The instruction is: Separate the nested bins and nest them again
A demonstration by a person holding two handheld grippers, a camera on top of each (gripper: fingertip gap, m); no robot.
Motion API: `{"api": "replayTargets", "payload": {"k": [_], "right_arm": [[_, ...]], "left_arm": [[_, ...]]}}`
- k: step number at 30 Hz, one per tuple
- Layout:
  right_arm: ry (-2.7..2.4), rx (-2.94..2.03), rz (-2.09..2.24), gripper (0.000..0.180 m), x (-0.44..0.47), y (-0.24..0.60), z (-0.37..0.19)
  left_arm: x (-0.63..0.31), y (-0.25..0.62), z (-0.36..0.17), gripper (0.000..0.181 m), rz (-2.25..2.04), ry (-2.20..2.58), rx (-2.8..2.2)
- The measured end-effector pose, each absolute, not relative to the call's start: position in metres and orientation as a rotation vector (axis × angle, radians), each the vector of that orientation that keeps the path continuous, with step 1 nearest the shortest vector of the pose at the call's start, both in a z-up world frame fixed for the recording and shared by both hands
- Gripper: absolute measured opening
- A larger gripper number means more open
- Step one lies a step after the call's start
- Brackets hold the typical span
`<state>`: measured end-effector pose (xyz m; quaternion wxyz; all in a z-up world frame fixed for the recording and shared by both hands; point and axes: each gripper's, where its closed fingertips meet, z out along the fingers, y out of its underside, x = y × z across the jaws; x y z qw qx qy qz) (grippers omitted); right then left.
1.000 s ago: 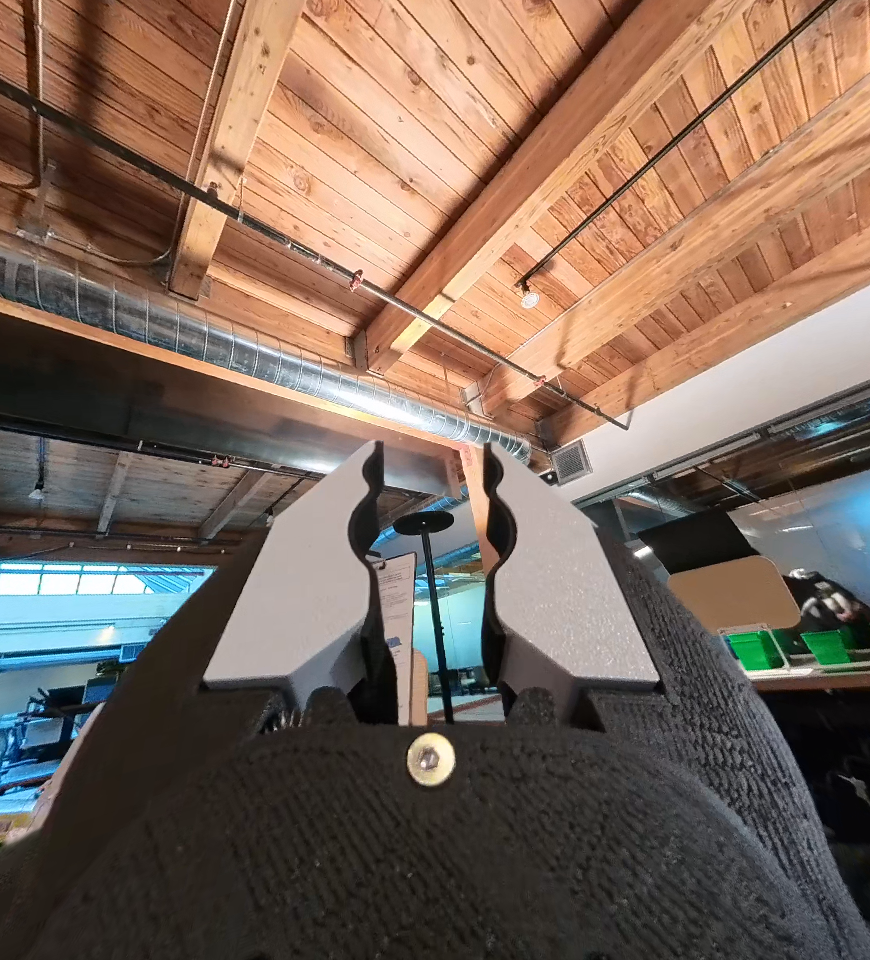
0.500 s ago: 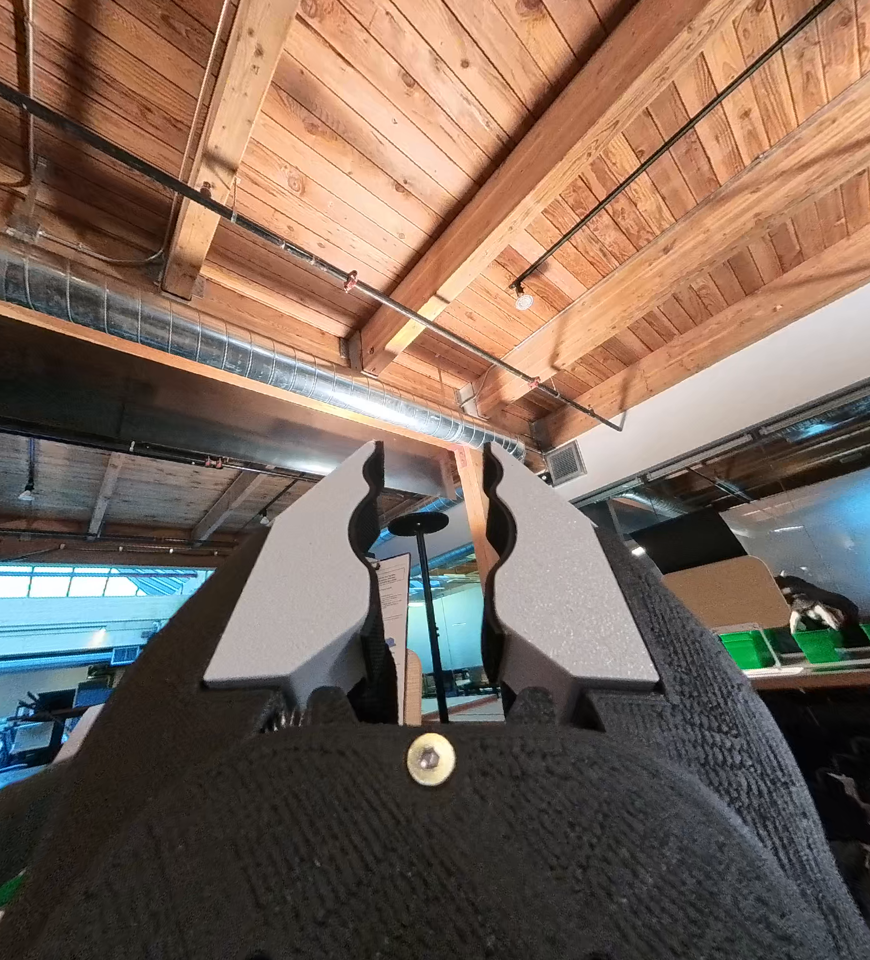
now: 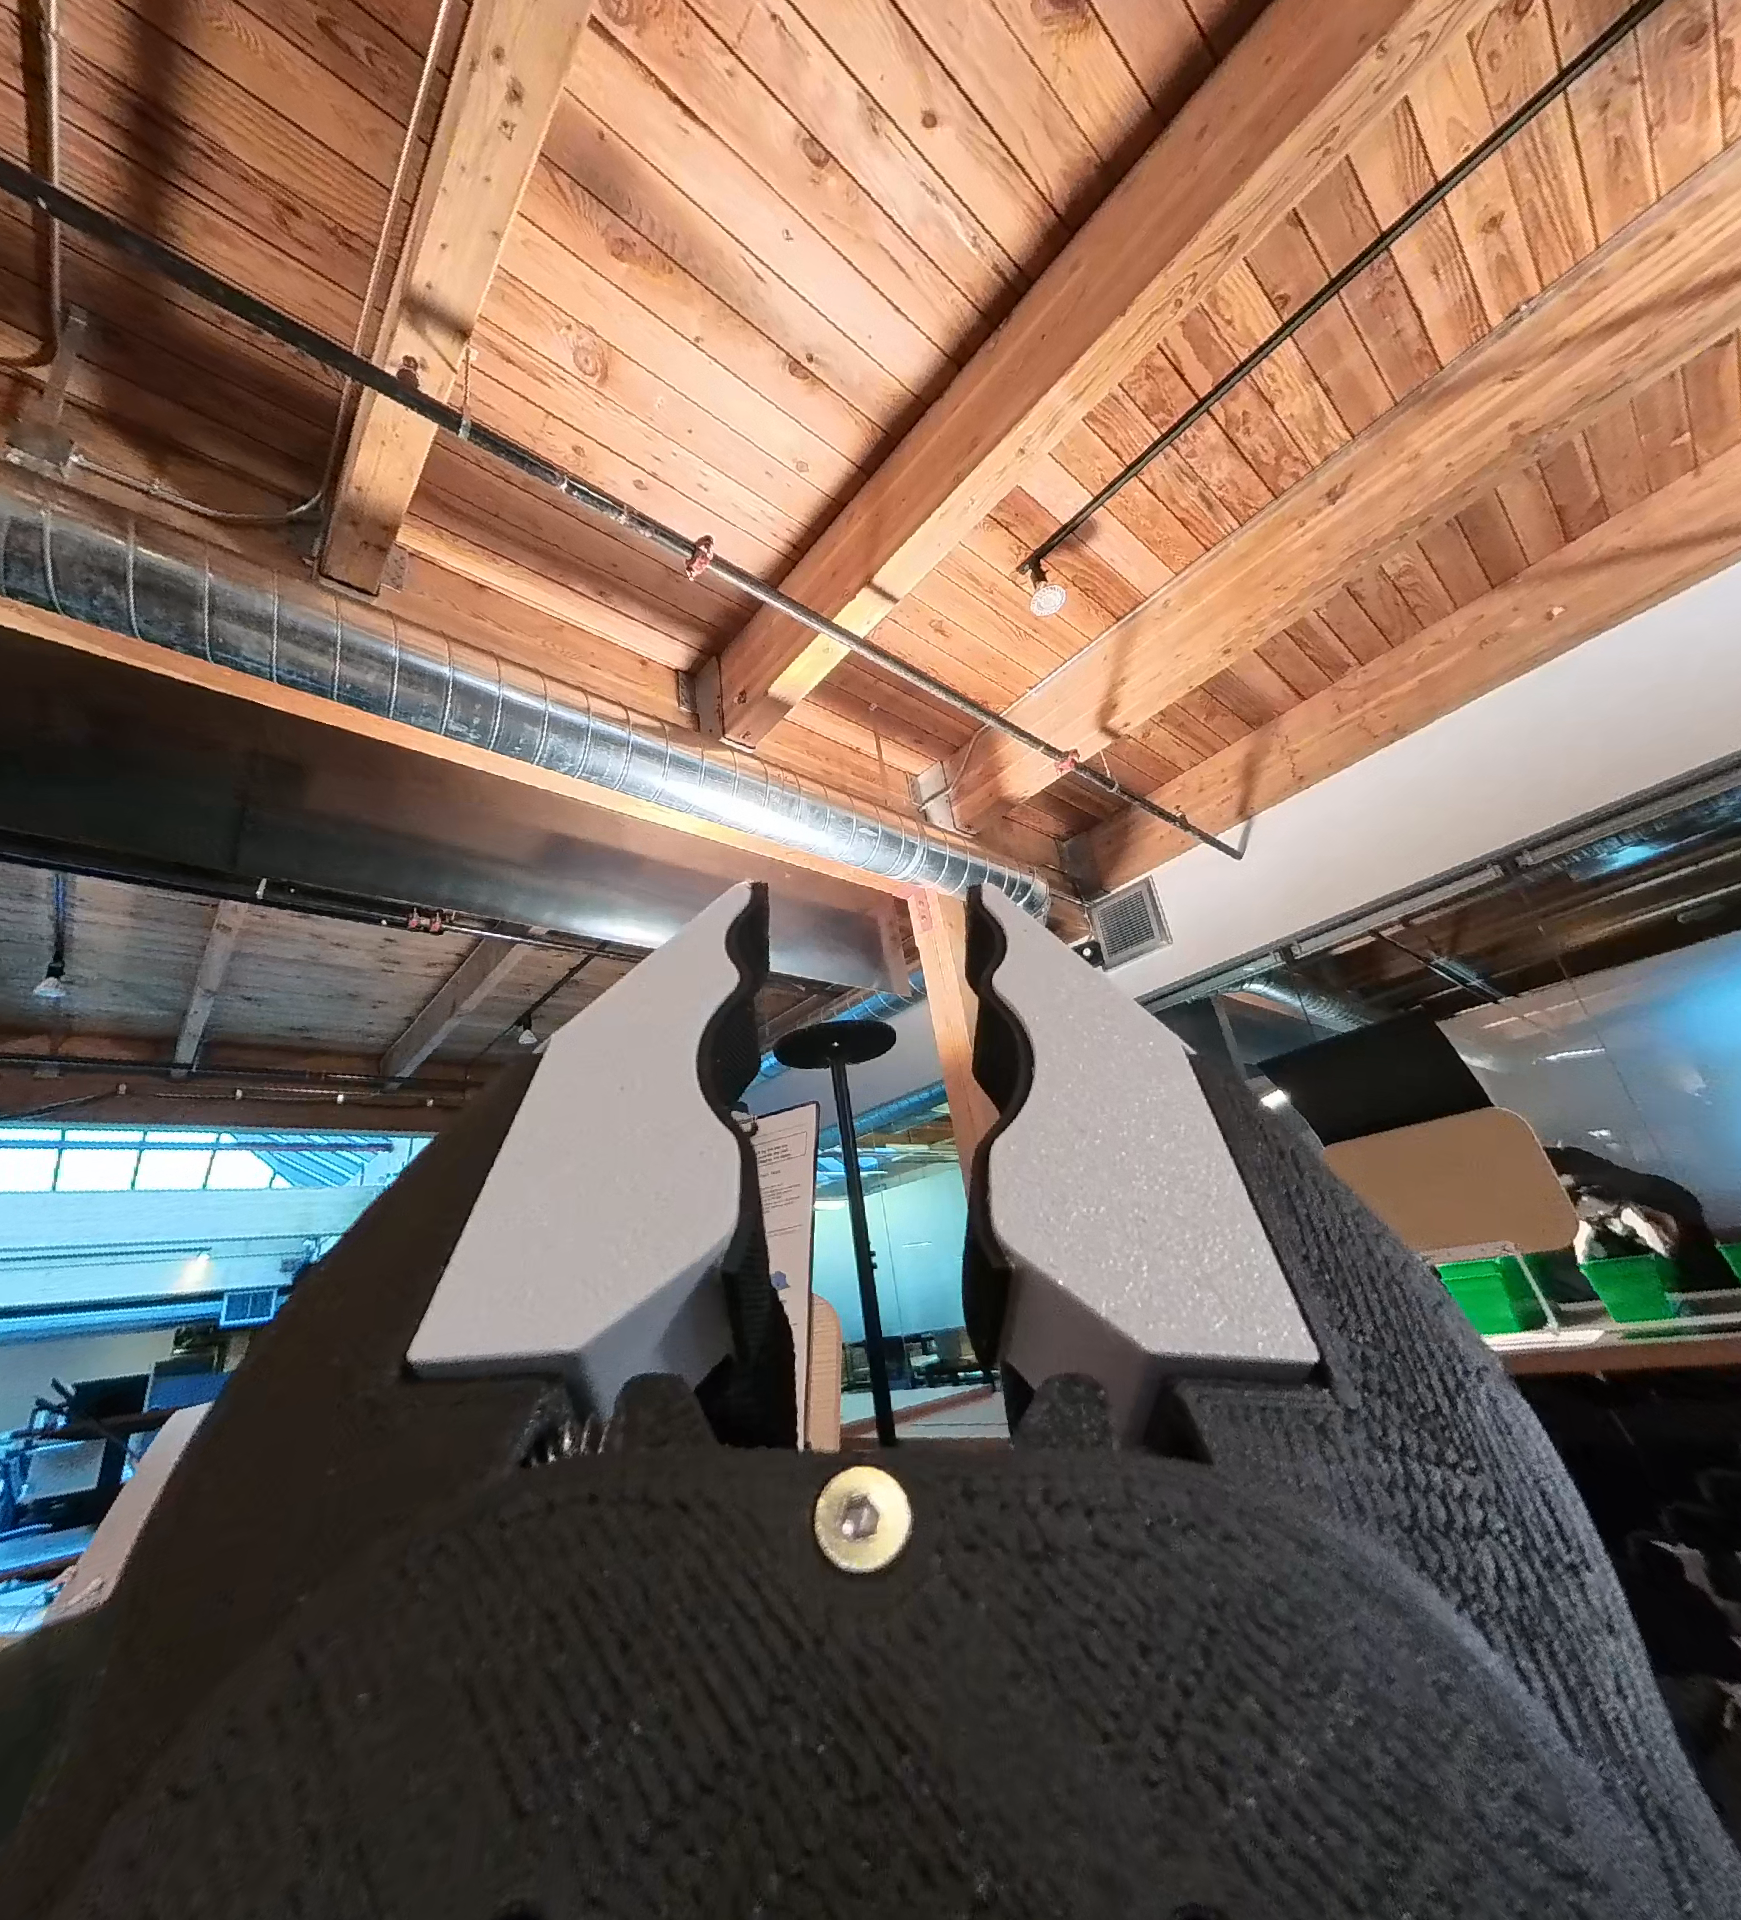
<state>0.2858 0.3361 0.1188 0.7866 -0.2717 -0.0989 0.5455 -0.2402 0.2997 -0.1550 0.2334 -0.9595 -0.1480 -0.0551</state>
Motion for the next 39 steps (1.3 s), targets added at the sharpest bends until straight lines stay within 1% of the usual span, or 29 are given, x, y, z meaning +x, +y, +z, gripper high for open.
{"api": "replayTargets", "payload": {"k": [9, 14, 19, 20, 21, 22, 24, 25, 29, 34, 37, 39], "right_arm": [[-0.215, -0.596, 1.174, 0.037, 0.283, 0.339, 0.118], [-0.225, -0.603, 1.183, 0.037, 0.278, 0.34, 0.117], [-0.226, -0.603, 1.18, 0.037, 0.278, 0.34, 0.117], [-0.225, -0.603, 1.181, 0.037, 0.278, 0.34, 0.117], [-0.223, -0.603, 1.181, 0.037, 0.279, 0.341, 0.117], [-0.221, -0.604, 1.181, 0.037, 0.279, 0.341, 0.117], [-0.216, -0.605, 1.181, 0.037, 0.281, 0.343, 0.116], [-0.213, -0.606, 1.182, 0.037, 0.281, 0.343, 0.116], [-0.204, -0.604, 1.182, 0.037, 0.284, 0.345, 0.116], [-0.2, -0.603, 1.177, 0.037, 0.286, 0.346, 0.116], [-0.195, -0.602, 1.176, 0.037, 0.288, 0.347, 0.115], [-0.193, -0.6, 1.178, 0.037, 0.288, 0.348, 0.115]], "left_arm": [[-0.243, 0.303, -0.162, 0.002, -0.144, -0.411, -2.617], [-0.236, 0.308, -0.163, 0.002, -0.255, -0.433, -2.577], [-0.237, 0.308, -0.17, 0.002, -0.269, -0.469, -2.559], [-0.236, 0.309, -0.169, 0.006, -0.282, -0.487, -2.541], [-0.235, 0.311, -0.166, 0.029, -0.303, -0.484, -2.516], [-0.235, 0.312, -0.162, 0.058, -0.3, -0.48, -2.486], [-0.233, 0.314, -0.151, 0.07, -0.275, -0.419, -2.423], [-0.231, 0.313, -0.145, 0.074, -0.262, -0.379, -2.394], [-0.208, 0.303, -0.129, 0.078, -0.264, -0.209, -2.337], [-0.159, 0.282, -0.114, 0.092, -0.359, -0.061, -2.201], [-0.139, 0.268, -0.118, 0.091, -0.314, -0.048, -2.118], [-0.135, 0.259, -0.13, 0.084, -0.238, -0.079, -2.098]]}}
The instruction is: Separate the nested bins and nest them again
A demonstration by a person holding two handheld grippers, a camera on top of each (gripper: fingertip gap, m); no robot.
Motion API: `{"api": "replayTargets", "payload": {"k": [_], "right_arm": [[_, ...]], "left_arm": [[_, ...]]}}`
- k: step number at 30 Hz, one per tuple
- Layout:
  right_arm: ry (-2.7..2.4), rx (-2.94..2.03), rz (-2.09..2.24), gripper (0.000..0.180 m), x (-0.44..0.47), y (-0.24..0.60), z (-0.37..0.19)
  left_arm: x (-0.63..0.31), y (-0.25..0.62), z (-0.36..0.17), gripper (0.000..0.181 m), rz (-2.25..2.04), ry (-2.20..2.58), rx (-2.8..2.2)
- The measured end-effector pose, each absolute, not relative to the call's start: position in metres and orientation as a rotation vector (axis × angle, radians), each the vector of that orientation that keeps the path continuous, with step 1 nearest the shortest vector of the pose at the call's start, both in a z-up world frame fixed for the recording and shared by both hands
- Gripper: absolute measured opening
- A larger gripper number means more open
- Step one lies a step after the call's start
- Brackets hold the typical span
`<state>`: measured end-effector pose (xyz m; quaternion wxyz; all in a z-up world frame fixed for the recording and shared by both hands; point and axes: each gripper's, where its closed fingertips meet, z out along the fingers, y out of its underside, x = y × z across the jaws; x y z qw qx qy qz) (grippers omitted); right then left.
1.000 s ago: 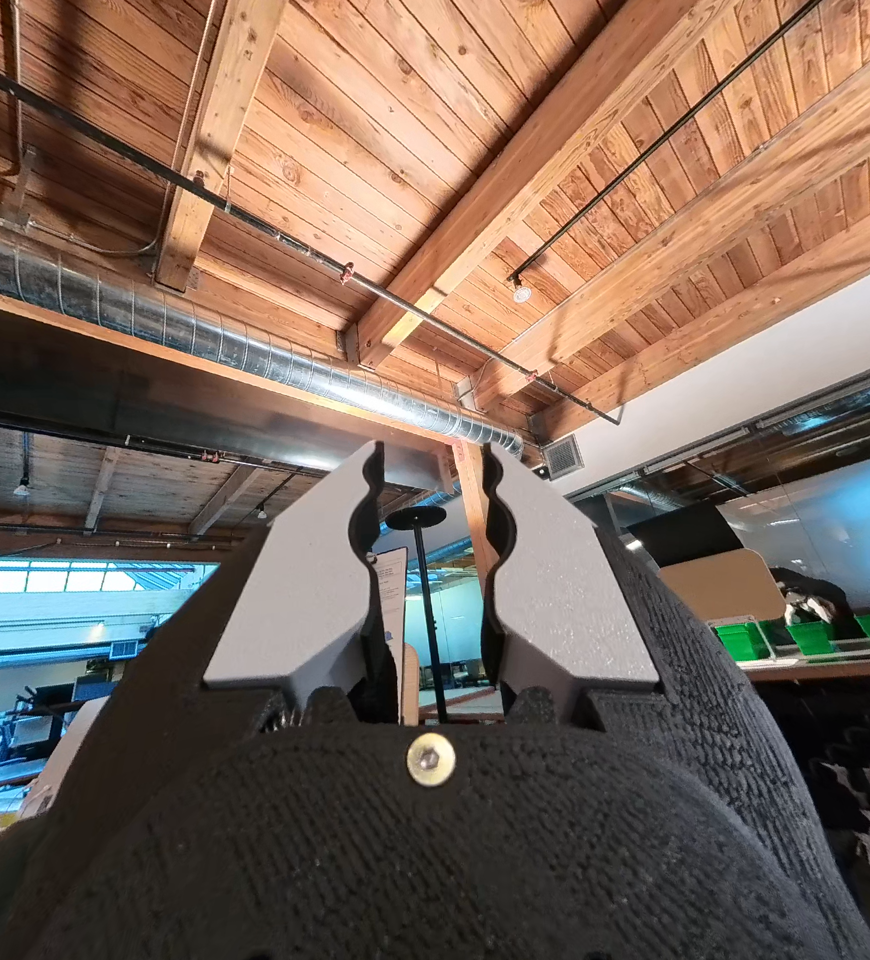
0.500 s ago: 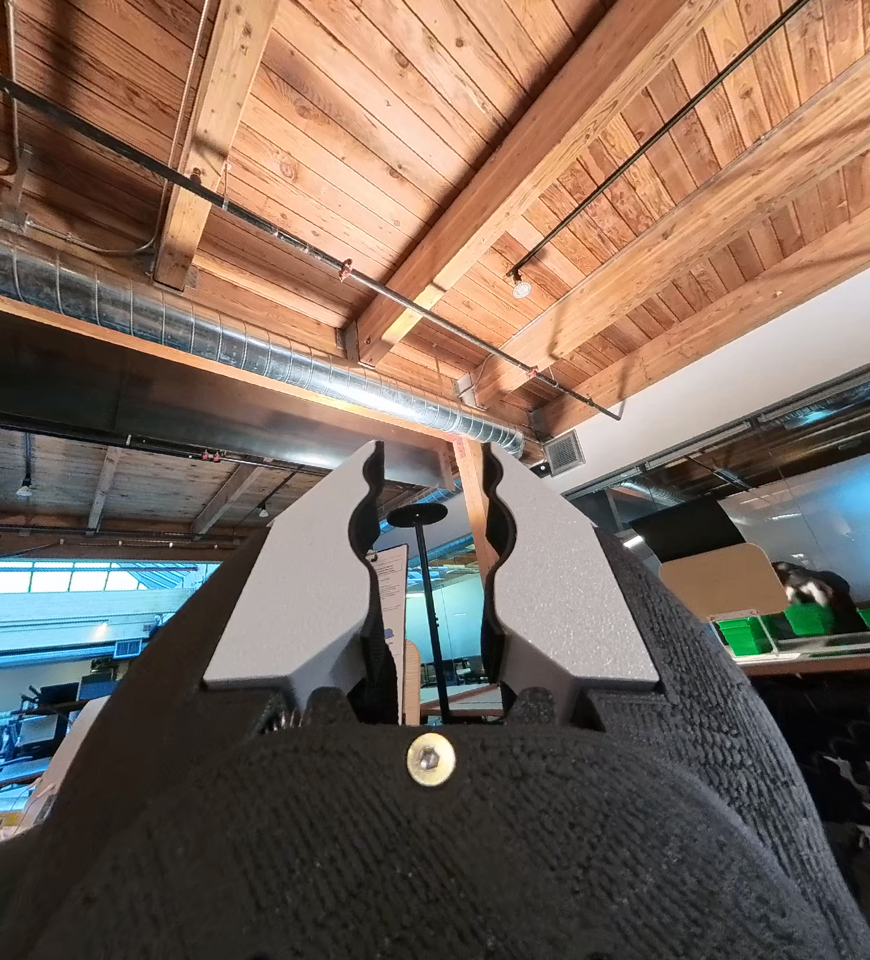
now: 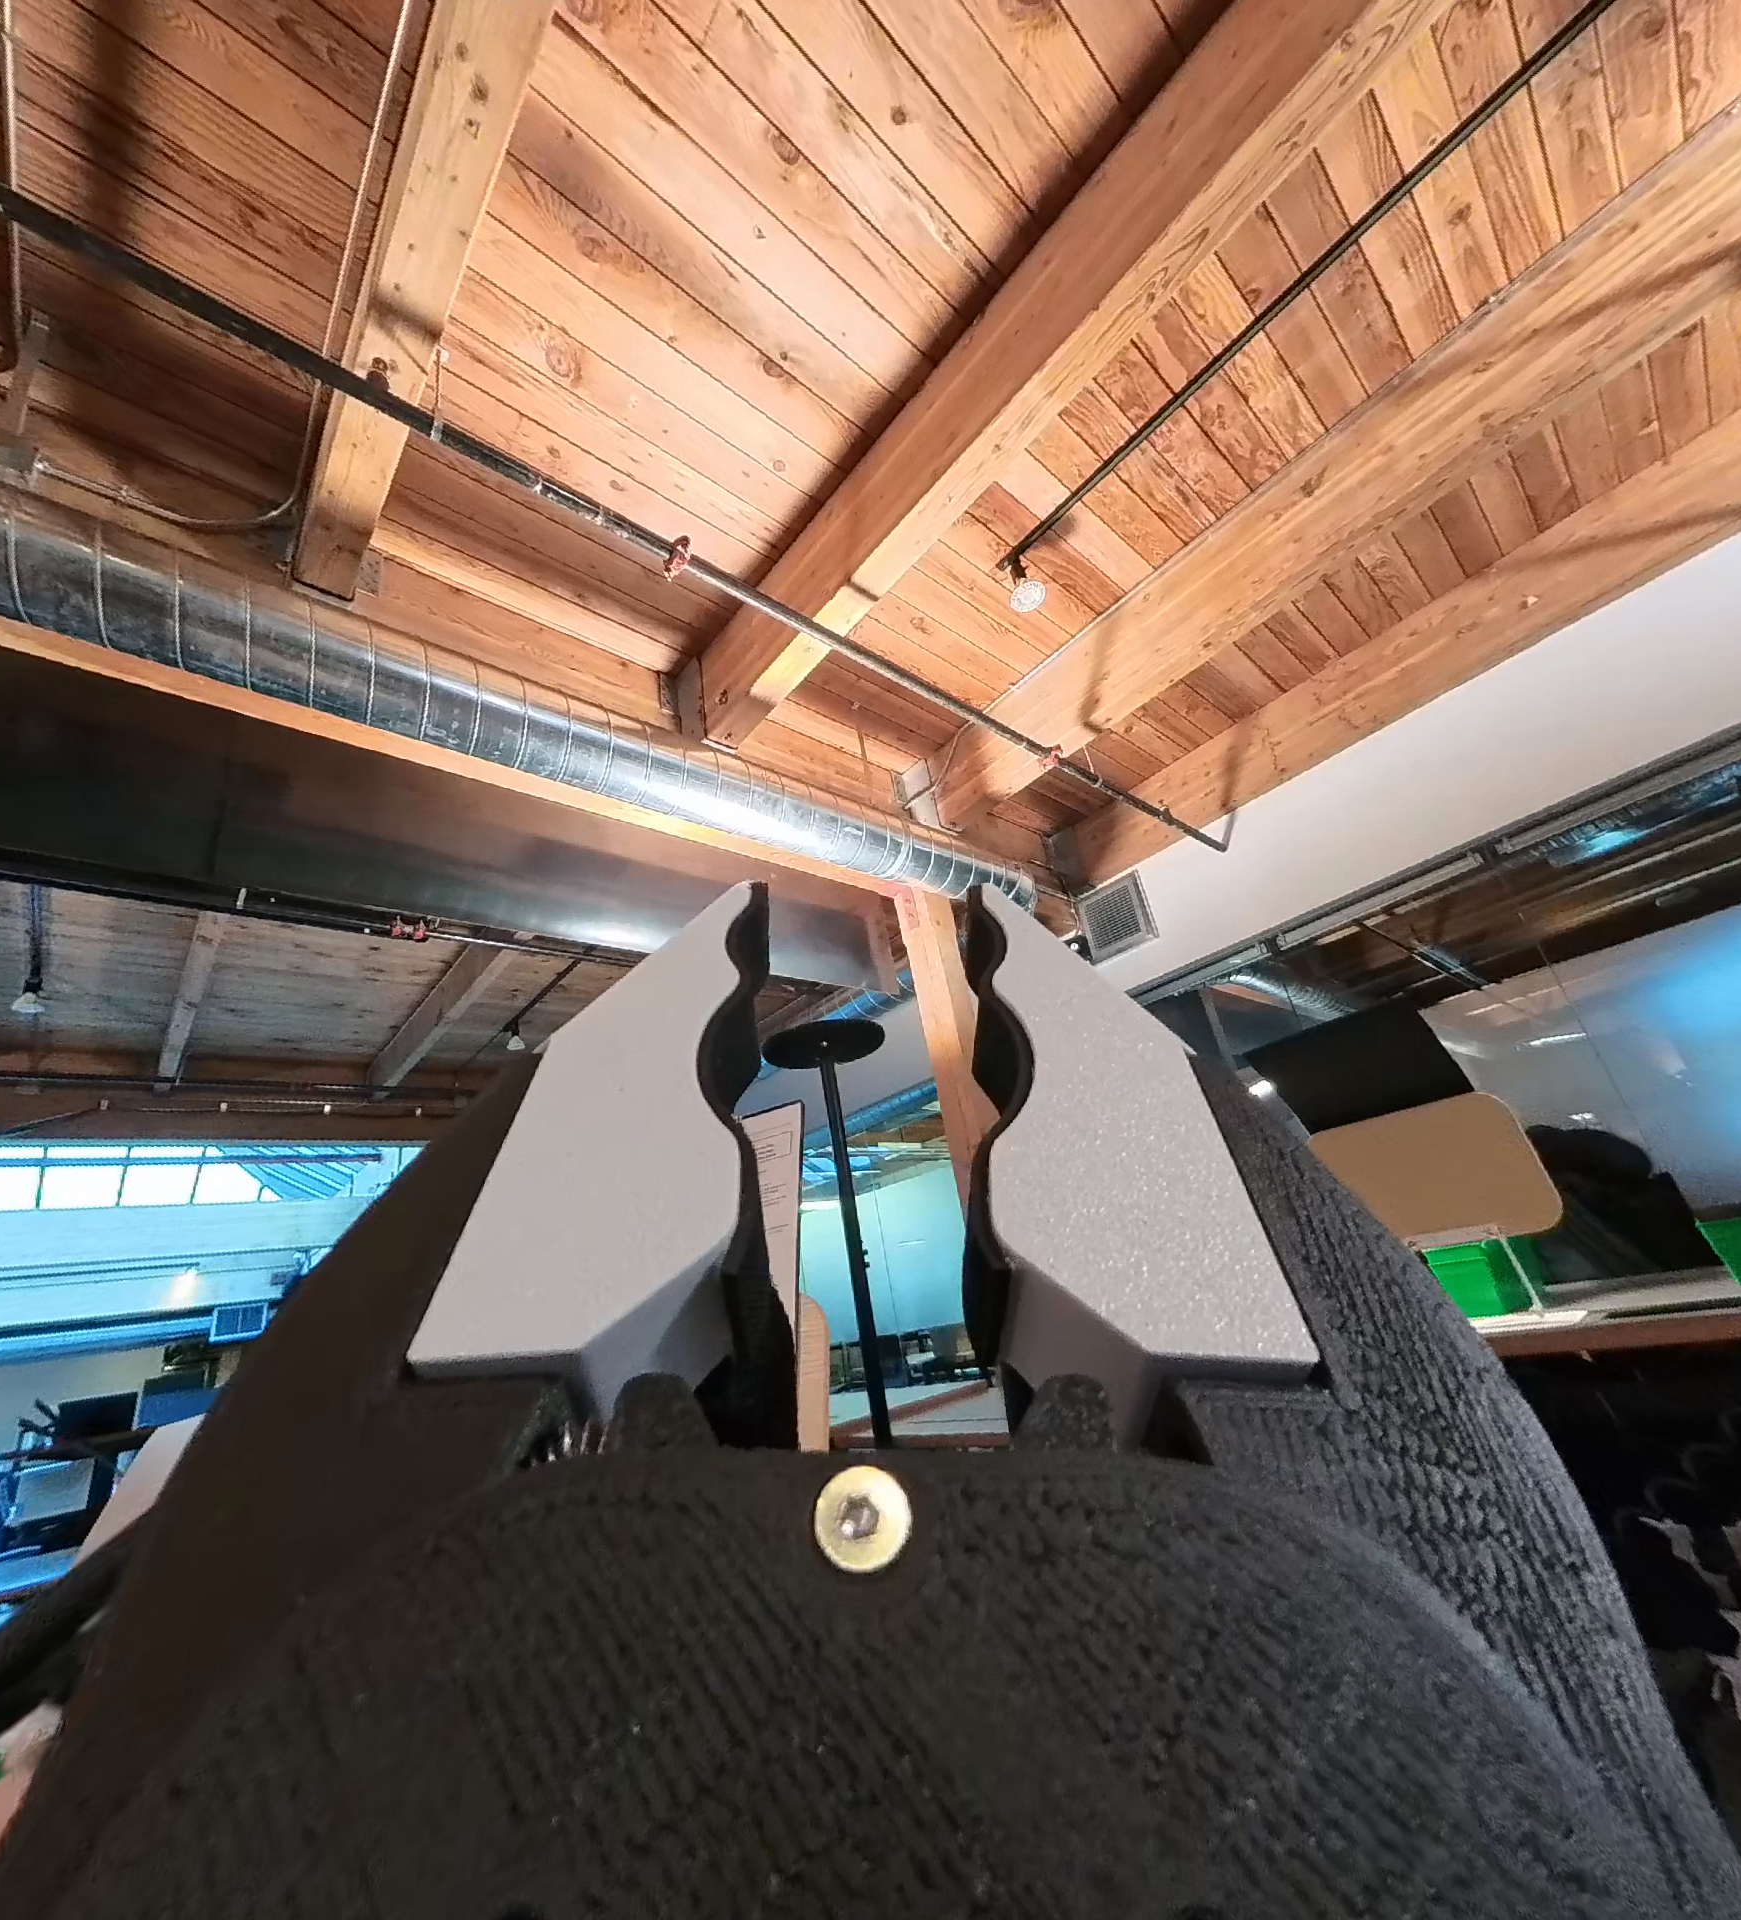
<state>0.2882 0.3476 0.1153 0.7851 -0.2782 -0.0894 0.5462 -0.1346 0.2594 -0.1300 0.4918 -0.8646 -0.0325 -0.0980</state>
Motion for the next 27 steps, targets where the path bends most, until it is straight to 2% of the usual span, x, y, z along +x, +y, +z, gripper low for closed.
{"api": "replayTargets", "payload": {"k": [4, 9, 12, 23, 24, 25, 26, 27], "right_arm": [[-0.201, -0.6, 1.178, 0.036, 0.285, 0.346, 0.115], [-0.227, -0.602, 1.176, 0.037, 0.276, 0.343, 0.116], [-0.24, -0.602, 1.174, 0.037, 0.272, 0.34, 0.116], [-0.252, -0.598, 1.17, 0.037, 0.269, 0.338, 0.117], [-0.253, -0.598, 1.17, 0.037, 0.269, 0.338, 0.117], [-0.253, -0.599, 1.17, 0.037, 0.268, 0.338, 0.116], [-0.253, -0.6, 1.171, 0.037, 0.268, 0.339, 0.116], [-0.253, -0.6, 1.172, 0.037, 0.268, 0.339, 0.116]], "left_arm": [[-0.136, 0.251, -0.152, 0.064, -0.115, -0.141, -2.055], [-0.132, 0.25, -0.174, 0.014, -0.101, -0.162, -2.054], [-0.141, 0.248, -0.185, 0.003, 0.078, -0.122, -2.095], [-0.142, 0.248, -0.199, 0.003, 0.242, -0.043, -2.03], [-0.139, 0.248, -0.192, 0.013, 0.218, -0.039, -1.99], [-0.136, 0.247, -0.181, 0.035, 0.181, -0.051, -1.937], [-0.134, 0.245, -0.169, 0.045, 0.142, -0.064, -1.883], [-0.135, 0.242, -0.157, 0.046, 0.115, -0.081, -1.835]]}}
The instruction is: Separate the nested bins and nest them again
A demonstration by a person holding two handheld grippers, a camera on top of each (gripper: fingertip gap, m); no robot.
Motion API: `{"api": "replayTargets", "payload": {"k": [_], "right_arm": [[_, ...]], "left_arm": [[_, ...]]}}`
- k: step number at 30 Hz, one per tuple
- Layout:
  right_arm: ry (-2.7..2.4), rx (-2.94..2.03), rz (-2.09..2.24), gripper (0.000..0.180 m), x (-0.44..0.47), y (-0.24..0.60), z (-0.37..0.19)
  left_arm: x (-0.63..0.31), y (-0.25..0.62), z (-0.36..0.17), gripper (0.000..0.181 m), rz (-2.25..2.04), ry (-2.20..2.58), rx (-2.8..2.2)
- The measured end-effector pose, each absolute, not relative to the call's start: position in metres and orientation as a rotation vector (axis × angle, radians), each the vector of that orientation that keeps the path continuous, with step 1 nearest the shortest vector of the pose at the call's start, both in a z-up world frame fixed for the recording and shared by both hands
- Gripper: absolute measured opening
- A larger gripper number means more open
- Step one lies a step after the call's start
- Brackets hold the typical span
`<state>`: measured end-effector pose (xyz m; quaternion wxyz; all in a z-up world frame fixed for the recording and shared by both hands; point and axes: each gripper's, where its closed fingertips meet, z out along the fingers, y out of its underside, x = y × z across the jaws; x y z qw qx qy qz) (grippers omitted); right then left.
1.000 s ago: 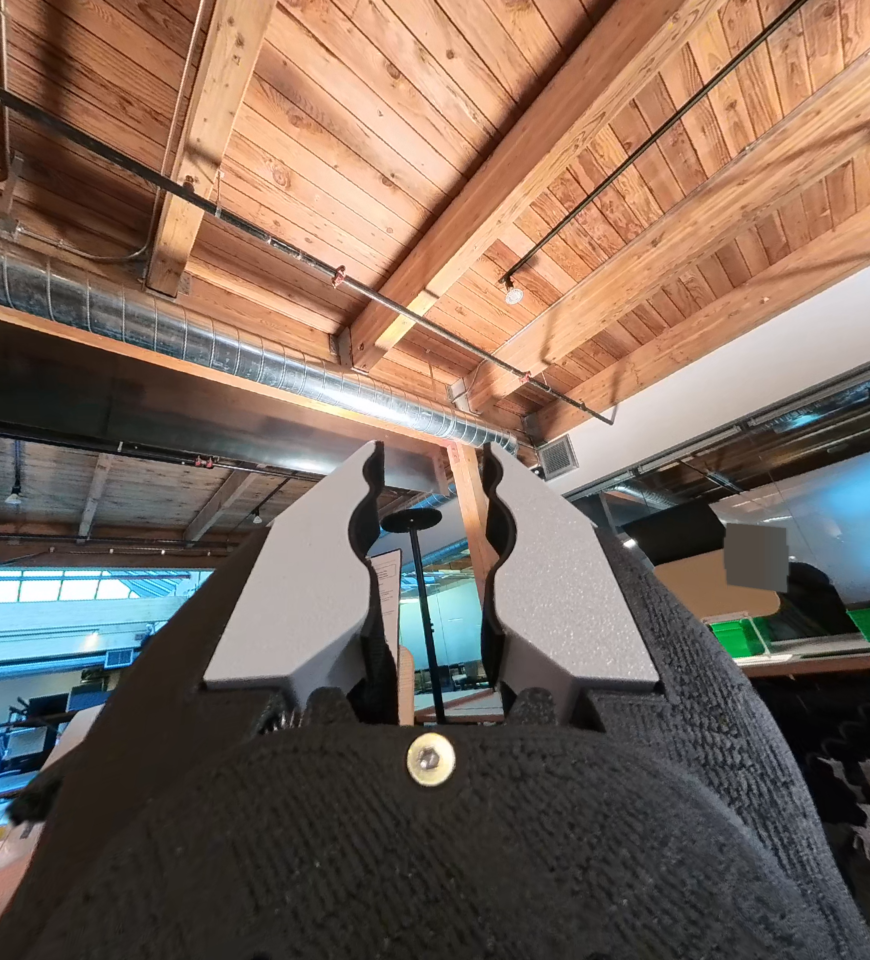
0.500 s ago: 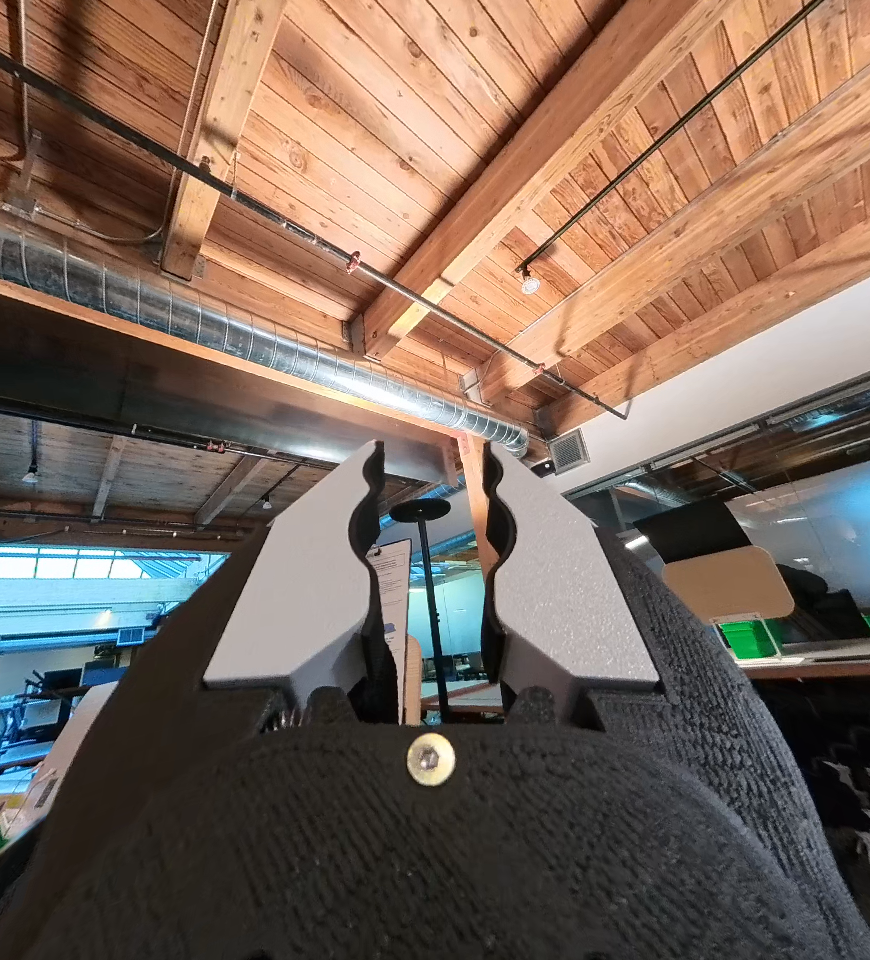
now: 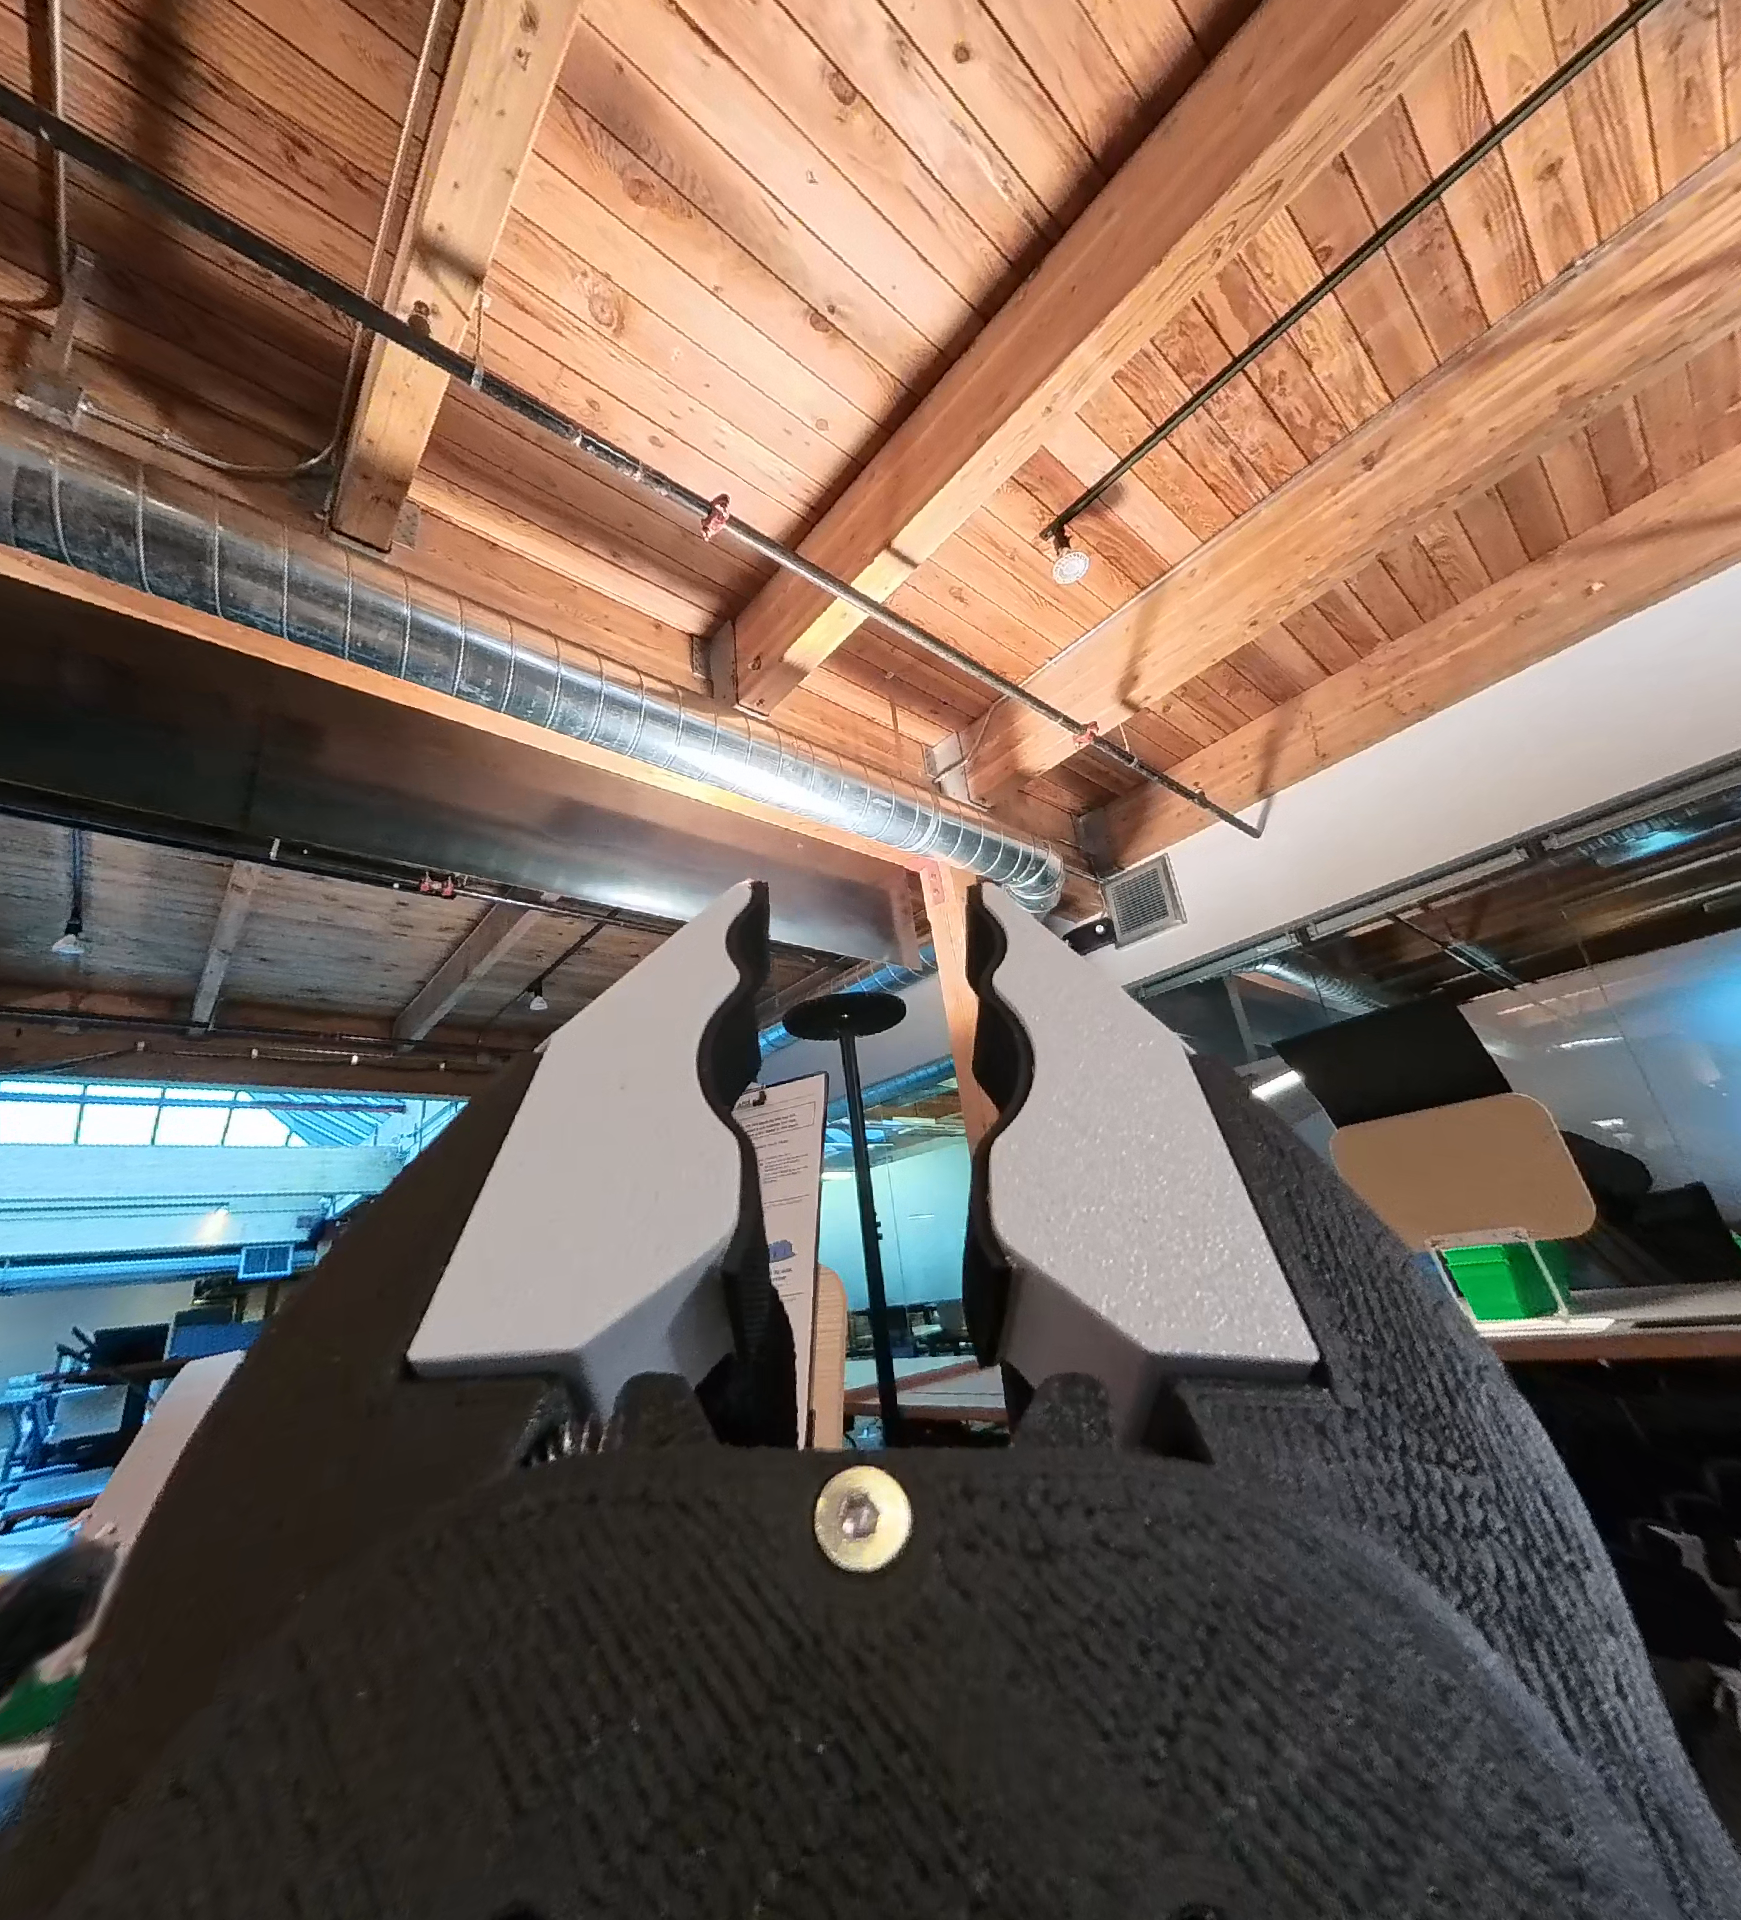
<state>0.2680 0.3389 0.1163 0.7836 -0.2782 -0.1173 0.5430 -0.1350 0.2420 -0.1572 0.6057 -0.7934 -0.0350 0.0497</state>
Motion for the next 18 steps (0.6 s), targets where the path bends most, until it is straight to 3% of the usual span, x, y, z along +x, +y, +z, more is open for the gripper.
{"api": "replayTargets", "payload": {"k": [8, 14, 18], "right_arm": [[-0.243, -0.601, 1.156, 0.037, 0.272, 0.341, 0.116], [-0.207, -0.594, 1.133, 0.037, 0.285, 0.344, 0.116], [-0.194, -0.59, 1.127, 0.037, 0.291, 0.344, 0.117]], "left_arm": [[-0.136, 0.227, -0.104, 0.056, 0.059, -0.13, -1.669], [-0.005, 0.294, -0.096, 0.065, -0.356, 0.191, -1.685], [0.084, 0.348, -0.143, 0.099, -0.599, 0.387, -1.954]]}}
